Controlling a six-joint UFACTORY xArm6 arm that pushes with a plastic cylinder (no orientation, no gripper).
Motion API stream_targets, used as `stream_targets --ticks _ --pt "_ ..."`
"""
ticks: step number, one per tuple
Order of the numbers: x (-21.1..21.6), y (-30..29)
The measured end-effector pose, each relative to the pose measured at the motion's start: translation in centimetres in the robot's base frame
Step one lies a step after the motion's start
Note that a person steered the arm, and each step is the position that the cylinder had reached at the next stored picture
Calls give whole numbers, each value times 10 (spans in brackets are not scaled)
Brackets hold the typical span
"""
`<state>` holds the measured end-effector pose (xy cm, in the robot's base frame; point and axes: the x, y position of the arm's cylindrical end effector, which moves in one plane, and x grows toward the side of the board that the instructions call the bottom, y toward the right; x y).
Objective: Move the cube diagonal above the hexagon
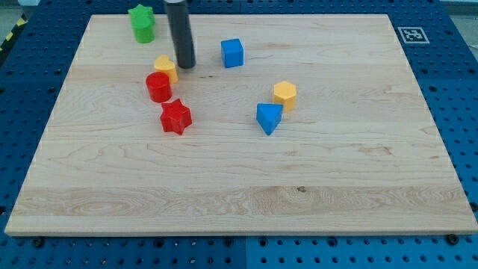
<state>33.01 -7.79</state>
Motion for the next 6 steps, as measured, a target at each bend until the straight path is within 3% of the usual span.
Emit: stream_targets --ticks 2,4,6 --pt "-8 122" --pt "-11 103" --pt "-31 30"
